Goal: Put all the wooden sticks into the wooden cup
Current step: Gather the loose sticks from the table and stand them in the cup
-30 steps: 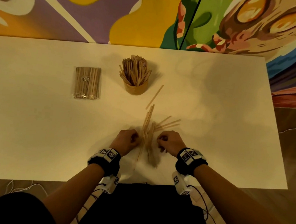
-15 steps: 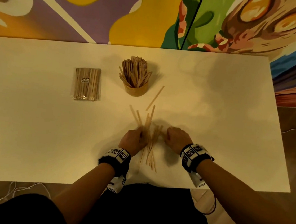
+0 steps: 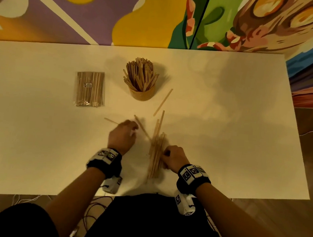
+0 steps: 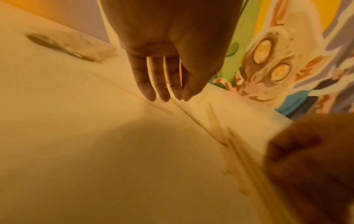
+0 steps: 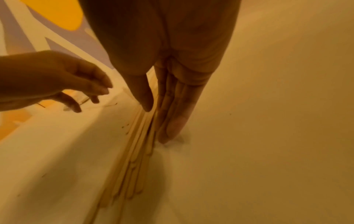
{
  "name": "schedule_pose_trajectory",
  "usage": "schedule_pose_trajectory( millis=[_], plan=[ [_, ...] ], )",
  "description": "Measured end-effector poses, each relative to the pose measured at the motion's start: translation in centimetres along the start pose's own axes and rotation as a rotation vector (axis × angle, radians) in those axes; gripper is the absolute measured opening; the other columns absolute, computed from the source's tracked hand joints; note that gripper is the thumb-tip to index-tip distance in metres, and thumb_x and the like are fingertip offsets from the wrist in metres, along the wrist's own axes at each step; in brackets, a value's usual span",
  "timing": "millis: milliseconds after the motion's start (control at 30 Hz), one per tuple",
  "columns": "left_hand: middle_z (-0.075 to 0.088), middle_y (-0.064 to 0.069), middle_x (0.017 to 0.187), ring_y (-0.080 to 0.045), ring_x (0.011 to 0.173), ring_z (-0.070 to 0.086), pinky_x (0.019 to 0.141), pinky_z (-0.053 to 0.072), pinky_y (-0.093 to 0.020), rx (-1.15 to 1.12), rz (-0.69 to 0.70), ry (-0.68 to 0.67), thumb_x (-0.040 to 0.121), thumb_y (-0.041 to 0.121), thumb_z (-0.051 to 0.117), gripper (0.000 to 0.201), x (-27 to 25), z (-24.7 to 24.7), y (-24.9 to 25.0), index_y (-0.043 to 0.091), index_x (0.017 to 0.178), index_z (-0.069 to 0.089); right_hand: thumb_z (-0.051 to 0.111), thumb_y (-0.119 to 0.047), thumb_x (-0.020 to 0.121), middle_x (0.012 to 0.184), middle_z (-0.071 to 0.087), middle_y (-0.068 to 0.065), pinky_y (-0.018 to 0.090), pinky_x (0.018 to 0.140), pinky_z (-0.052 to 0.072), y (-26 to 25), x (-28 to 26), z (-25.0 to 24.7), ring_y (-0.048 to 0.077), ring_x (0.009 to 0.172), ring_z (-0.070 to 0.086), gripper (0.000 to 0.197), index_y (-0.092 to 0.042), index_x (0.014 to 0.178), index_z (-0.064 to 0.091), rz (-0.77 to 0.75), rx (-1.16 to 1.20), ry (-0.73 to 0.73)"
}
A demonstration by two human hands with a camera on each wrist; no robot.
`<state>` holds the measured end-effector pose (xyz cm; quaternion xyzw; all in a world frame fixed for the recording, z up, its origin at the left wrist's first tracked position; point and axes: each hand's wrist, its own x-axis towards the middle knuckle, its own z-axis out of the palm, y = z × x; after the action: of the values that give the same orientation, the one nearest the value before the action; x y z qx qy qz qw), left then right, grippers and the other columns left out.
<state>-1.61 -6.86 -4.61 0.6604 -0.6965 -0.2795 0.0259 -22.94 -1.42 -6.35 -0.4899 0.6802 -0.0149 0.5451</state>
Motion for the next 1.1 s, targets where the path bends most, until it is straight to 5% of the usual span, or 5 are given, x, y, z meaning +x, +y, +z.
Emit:
schedule_pose_trajectory(
  millis=[133, 367, 700, 933, 1100],
  plan=[
    [0.051, -0.004, 0.127, -0.029, 0.119, 0.045, 0.079, 0.051, -0.044, 0.118, -0.049, -0.029, 0.085, 0.017, 0.063, 0.032, 2.6, -2.6, -5.2, 0.021, 0.117, 0.062, 0.058, -0.003, 0.090, 0.071, 0.069, 0.019, 0.028, 0.051, 0.056, 0.7, -0.4, -0.8, 0.022, 0.055, 0.067, 0.009, 0.002, 0.085, 0.064, 0.033, 0.103, 0.008],
    [0.066, -0.007, 0.096, -0.028, 0.092, 0.060, 0.075, 0.046, -0.036, 0.094, 0.003, -0.163, 0.087, 0.028, 0.066, 0.011, 2.0, -2.0, -6.3, 0.019, 0.091, 0.071, 0.055, 0.000, 0.090, 0.064, 0.068, 0.017, 0.032, 0.056, 0.059, 1.2, -0.6, -0.9, 0.024, 0.053, 0.066, 0.015, -0.002, 0.078, 0.064, 0.036, 0.199, 0.032],
    [0.064, 0.006, 0.062, -0.009, 0.060, 0.061, 0.065, 0.047, -0.020, -0.254, -0.061, -0.384, 0.082, 0.011, 0.068, 0.014, -3.3, 2.4, -0.2, 0.019, 0.070, 0.068, 0.053, 0.002, 0.084, 0.056, 0.066, 0.014, 0.024, 0.044, 0.050, 0.9, 0.2, -1.0, 0.018, 0.042, 0.062, 0.015, 0.002, 0.074, 0.064, 0.054, 0.176, 0.017],
    [0.068, 0.004, 0.098, -0.014, 0.084, 0.062, 0.077, 0.052, -0.035, -0.136, 0.090, -0.208, 0.088, 0.016, 0.059, 0.015, -0.3, 1.6, 2.3, 0.020, 0.097, 0.071, 0.055, -0.005, 0.085, 0.057, 0.064, 0.006, 0.018, 0.046, 0.045, 0.5, 1.1, -2.4, 0.011, 0.044, 0.059, 0.015, -0.003, 0.073, 0.064, -0.058, -0.008, -0.071],
    [0.050, 0.001, 0.129, -0.020, 0.114, 0.048, 0.080, 0.052, -0.038, 0.080, 0.193, -0.170, 0.086, 0.010, 0.059, 0.037, 3.0, 0.3, 0.4, 0.021, 0.121, 0.062, 0.057, -0.014, 0.088, 0.086, 0.068, 0.013, 0.031, 0.066, 0.047, -1.6, 4.7, -7.2, 0.029, 0.078, 0.065, 0.009, -0.008, 0.086, 0.064, -0.237, -0.180, 0.027]
  ],
)
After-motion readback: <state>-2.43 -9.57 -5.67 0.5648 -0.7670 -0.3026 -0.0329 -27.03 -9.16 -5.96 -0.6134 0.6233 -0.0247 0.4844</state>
